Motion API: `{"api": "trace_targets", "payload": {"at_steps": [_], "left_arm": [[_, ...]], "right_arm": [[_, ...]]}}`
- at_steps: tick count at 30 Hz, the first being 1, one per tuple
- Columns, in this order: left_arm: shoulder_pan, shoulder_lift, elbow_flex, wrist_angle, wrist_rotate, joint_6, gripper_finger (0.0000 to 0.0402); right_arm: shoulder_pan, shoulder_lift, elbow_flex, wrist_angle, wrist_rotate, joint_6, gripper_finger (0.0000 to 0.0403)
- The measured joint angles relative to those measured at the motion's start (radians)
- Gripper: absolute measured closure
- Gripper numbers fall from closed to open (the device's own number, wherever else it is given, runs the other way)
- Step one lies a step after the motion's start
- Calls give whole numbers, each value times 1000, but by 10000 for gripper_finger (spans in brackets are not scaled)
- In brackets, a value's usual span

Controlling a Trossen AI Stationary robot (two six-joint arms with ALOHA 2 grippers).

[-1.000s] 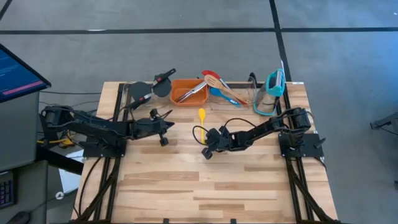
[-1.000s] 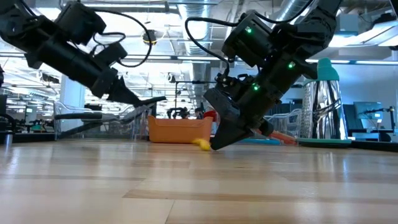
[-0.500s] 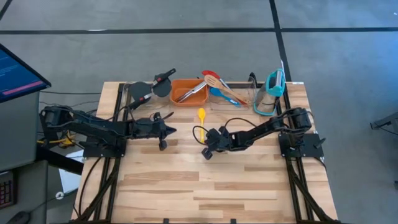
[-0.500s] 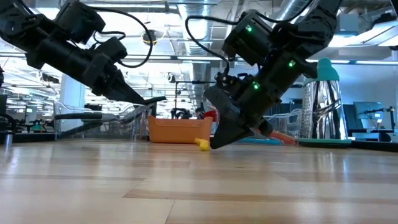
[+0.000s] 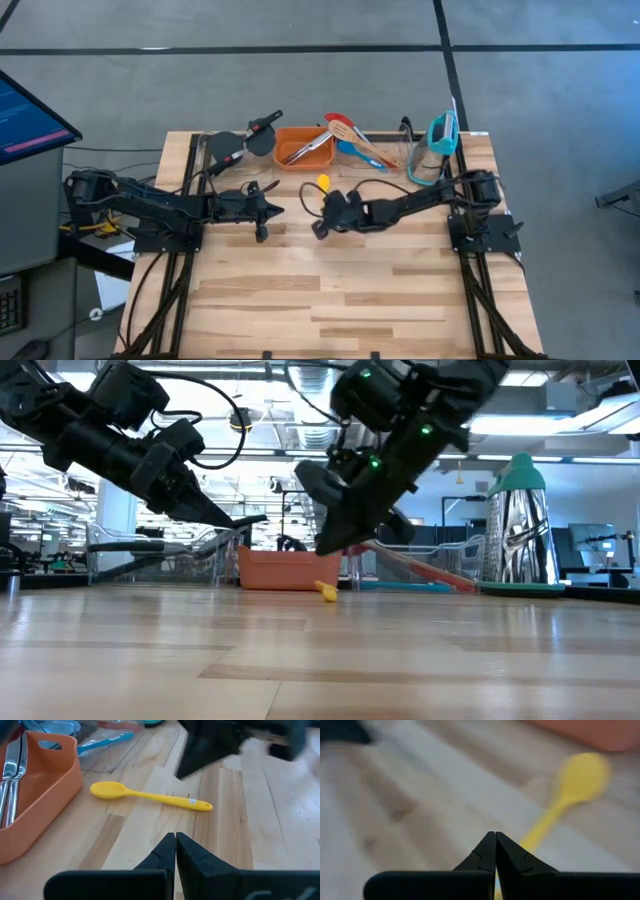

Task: Pick & Place Kitchen Items
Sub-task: Put the yellow serving spoon into the right transparent bin

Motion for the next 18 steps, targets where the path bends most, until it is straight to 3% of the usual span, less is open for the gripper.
{"api": "trace_targets", "payload": {"at_steps": [3,6,18], "left_arm": [[0,0,0,0,-1,0,399],[0,0,0,0,-3,0,399],[0,0,0,-11,-8,0,399]], "right_arm": [[-18,7,85,-163,59,63,403],[-36,10,122,-244,49,99,403],[-53,22,128,-155,16,-72,403]]}}
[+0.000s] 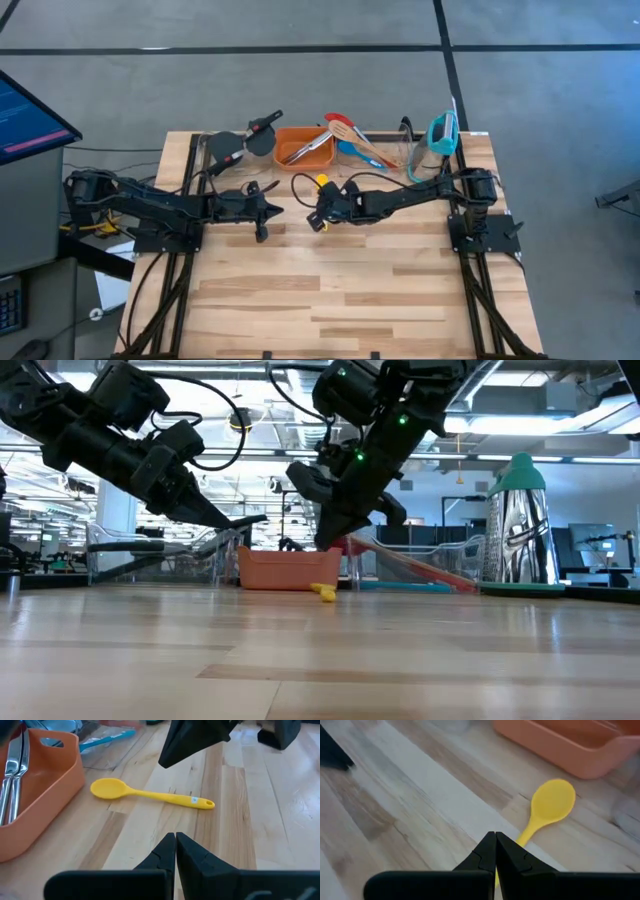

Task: Pick & Place Kitchen Items
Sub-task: Put the yellow serving spoon into the right transparent bin

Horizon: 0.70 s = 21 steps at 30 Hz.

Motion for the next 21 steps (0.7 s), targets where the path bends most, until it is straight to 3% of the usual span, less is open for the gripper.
{"api": "trace_targets", "payload": {"at_steps": [9,21], "left_arm": [[0,0,0,0,0,0,399],[0,0,0,0,0,-2,399]], "right_arm": [[-6,18,0,-12,6,197,386],[0,22,-1,-35,5,201,236]]}}
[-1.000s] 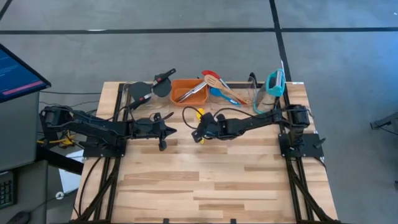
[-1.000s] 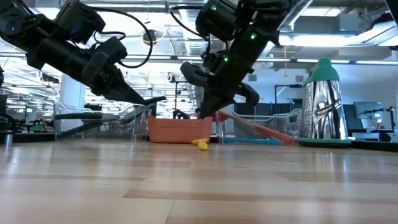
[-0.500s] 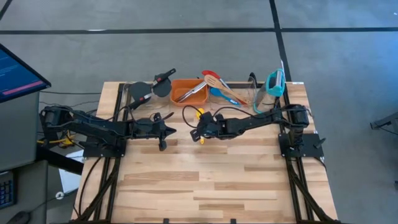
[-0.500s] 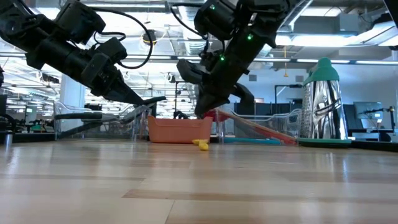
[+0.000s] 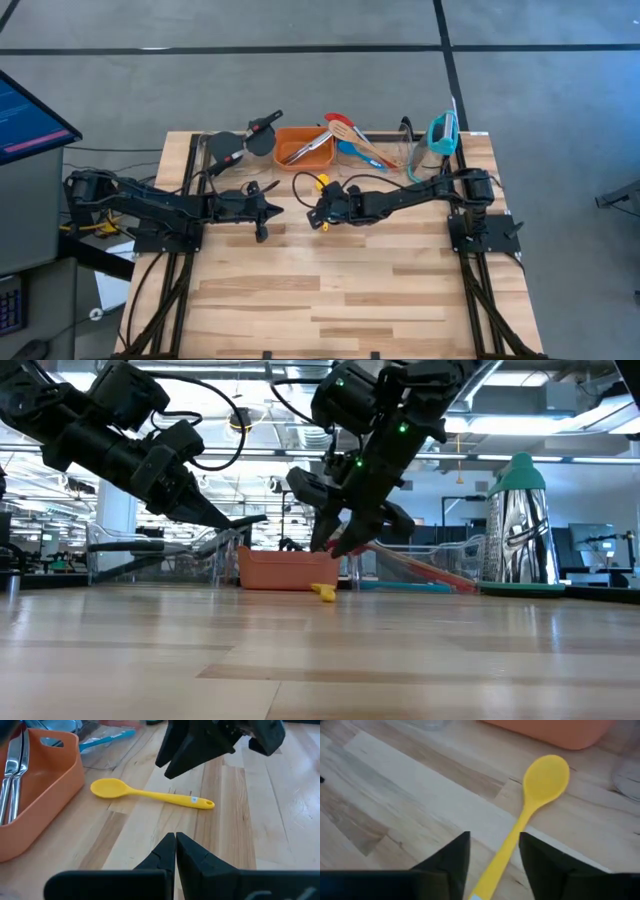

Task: Pick & Place Kitchen Items
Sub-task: Put the yellow serving spoon into the right transparent bin

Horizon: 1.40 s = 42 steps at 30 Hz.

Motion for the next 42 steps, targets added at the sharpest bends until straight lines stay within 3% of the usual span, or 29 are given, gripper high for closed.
{"api": "trace_targets", "payload": {"at_steps": [5,12,18,29,42], "left_arm": [[0,0,0,-5,0,-1,399],[0,0,0,-16,-1,-1,399],[0,0,-1,-16,-4,-1,399],[0,0,-1,-16,-5,-2,399],[0,0,-2,-17,-8,-2,399]], "right_arm": [[0,81,-5,35,2,1,195],[0,171,19,71,30,23,200],[0,172,21,58,47,26,236],[-20,162,23,-27,25,37,370],[5,126,15,-79,22,-19,371]]}}
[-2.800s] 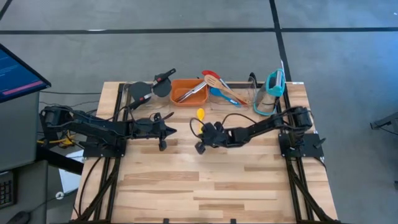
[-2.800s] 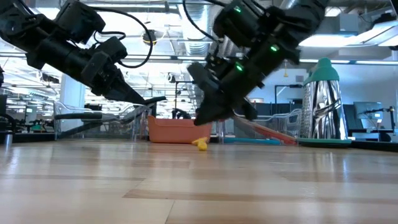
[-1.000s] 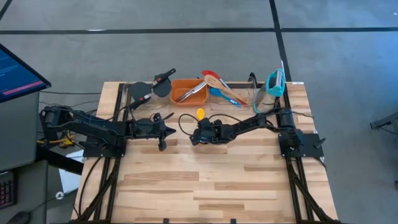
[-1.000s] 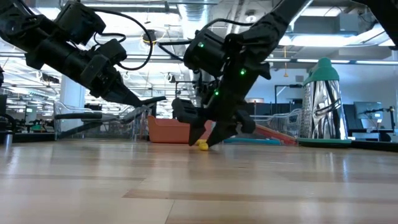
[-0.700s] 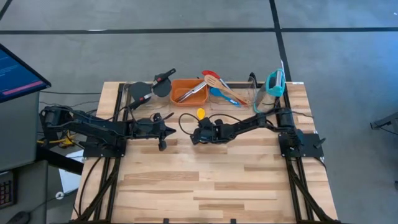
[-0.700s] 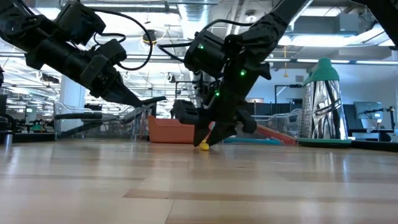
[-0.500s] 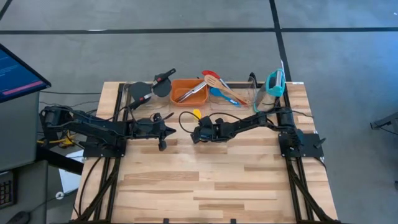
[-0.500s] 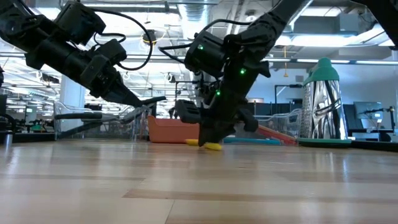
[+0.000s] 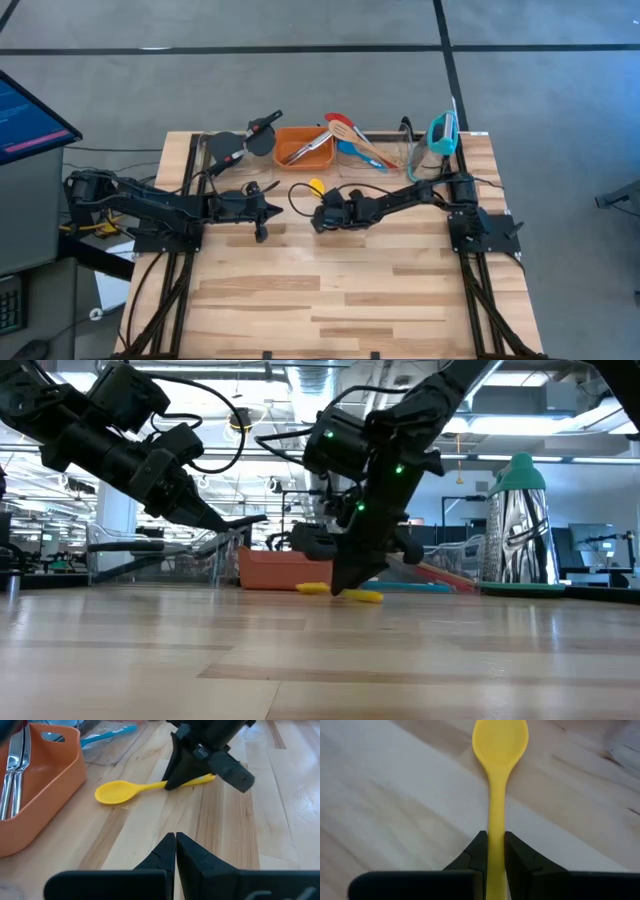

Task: Pick & Place Kitchen Items
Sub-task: Put the yellow serving spoon into the right transparent bin

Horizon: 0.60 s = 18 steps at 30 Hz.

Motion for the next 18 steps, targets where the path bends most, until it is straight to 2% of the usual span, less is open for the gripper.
{"api": "trace_targets", "payload": {"at_steps": [12,15,18], "left_arm": [[0,0,0,-2,0,0,399],[0,0,0,-2,1,0,399],[0,0,0,-2,1,0,399]], "right_arm": [[38,-161,2,-52,-7,-91,375],[38,-222,2,-84,8,-124,400],[34,-282,2,-131,57,-174,398]]}}
